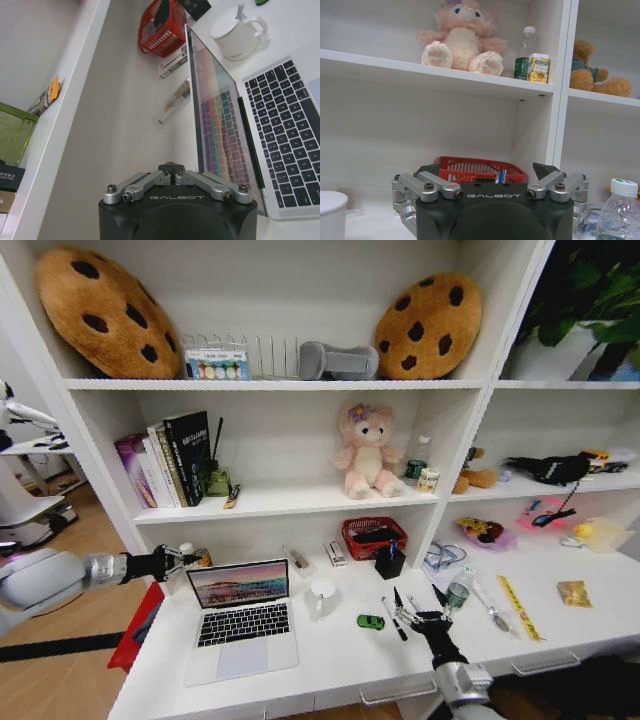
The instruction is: Organize the objects on the table.
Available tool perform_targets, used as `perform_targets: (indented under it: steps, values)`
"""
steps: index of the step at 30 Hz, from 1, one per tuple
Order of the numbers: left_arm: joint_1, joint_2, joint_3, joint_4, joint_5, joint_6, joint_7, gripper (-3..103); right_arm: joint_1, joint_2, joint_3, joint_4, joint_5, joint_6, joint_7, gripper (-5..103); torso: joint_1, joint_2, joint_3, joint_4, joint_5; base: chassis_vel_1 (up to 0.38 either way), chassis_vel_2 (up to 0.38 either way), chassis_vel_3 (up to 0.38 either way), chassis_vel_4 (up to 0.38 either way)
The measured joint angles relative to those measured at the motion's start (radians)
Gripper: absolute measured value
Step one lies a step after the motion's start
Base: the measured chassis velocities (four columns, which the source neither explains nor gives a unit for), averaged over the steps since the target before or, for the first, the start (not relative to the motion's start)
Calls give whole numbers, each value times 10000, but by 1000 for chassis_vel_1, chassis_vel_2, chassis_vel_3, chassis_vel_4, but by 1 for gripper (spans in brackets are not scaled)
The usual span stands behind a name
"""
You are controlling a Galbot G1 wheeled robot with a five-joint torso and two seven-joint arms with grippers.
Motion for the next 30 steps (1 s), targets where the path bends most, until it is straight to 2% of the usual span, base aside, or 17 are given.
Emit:
perform_targets:
  steps: [7,16,23,30]
  values:
    - [161,481,-86,287,222,-60,348,0,-43,101,41,-113,-10,117,-6,100,0,0,0,-3,1,0,0,0,0]
    - [198,482,-72,228,372,-156,627,0,-12,173,54,-253,-28,184,-4,100,0,-1,0,1,-1,0,0,0,0]
    - [106,556,-142,82,489,-376,1242,0,-31,347,25,-273,-67,185,0,100,0,0,0,-2,1,0,0,0,0]
    - [23,454,-151,-148,745,-703,2263,0,-150,406,166,-273,-50,226,2,100,0,0,-1,-2,-1,0,0,0,0]
